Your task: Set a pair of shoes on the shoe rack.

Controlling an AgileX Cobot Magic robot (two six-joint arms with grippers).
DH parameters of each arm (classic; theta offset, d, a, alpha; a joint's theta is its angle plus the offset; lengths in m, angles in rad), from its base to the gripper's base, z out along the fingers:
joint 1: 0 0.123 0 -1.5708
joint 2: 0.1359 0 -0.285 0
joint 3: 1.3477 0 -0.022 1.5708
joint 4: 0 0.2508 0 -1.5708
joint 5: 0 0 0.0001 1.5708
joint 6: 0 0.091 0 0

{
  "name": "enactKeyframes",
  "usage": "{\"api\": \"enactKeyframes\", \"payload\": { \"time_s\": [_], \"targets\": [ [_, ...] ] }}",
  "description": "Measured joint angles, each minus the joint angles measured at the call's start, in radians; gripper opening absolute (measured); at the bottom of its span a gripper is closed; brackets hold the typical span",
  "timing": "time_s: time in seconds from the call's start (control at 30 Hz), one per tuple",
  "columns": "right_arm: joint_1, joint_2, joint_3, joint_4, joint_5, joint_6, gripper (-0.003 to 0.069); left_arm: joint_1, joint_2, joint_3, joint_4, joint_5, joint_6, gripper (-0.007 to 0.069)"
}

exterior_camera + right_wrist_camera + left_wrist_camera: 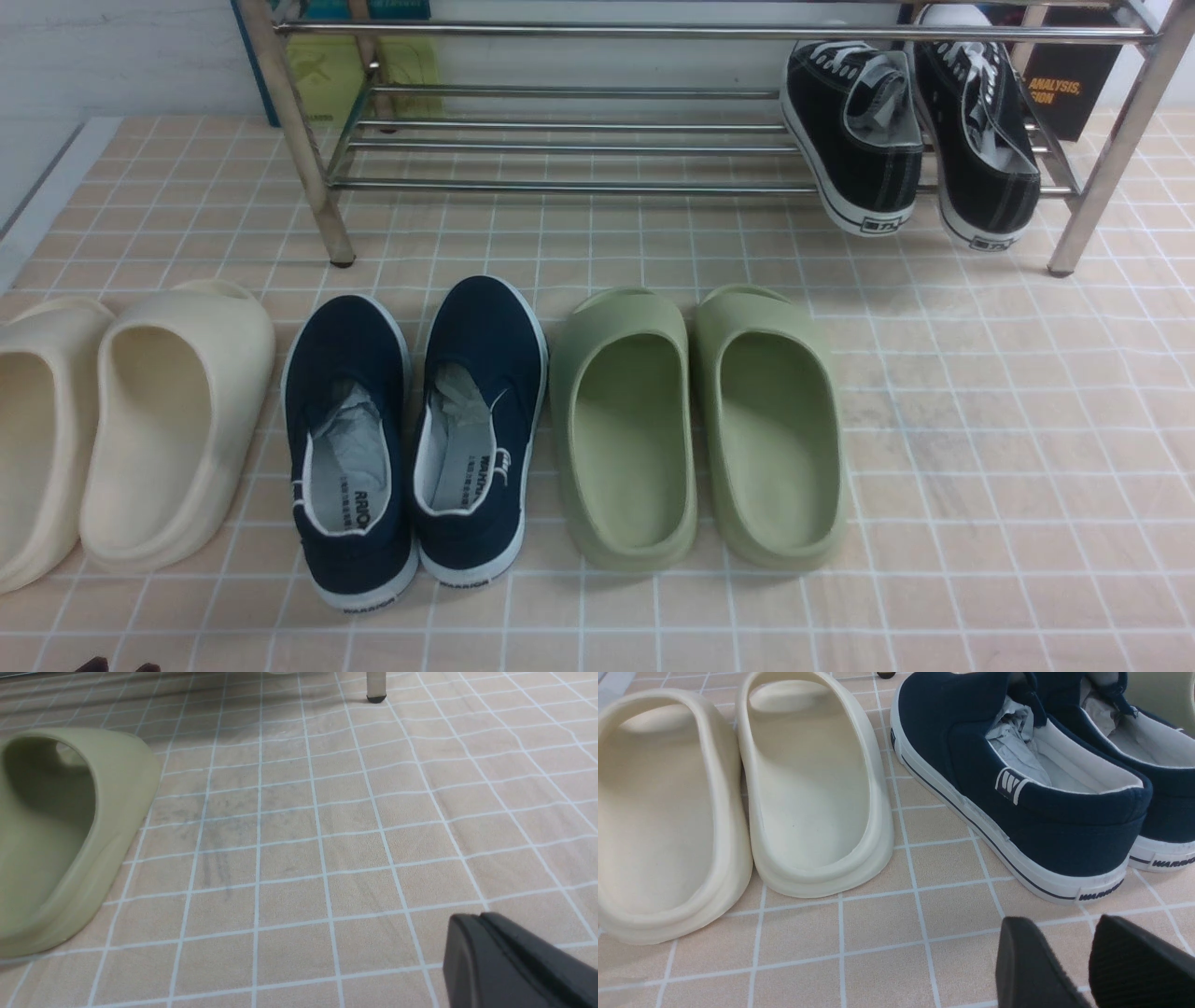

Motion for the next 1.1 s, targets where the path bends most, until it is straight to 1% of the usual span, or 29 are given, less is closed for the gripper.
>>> {"api": "enactKeyframes", "payload": {
  "time_s": [1.1],
  "targets": [
    [0.000,0.000,0.000,0.001,0.000,0.000,0.0018,0.000,0.000,0.000,0.000,0.000,0.000,0.0239]
  ]
}}
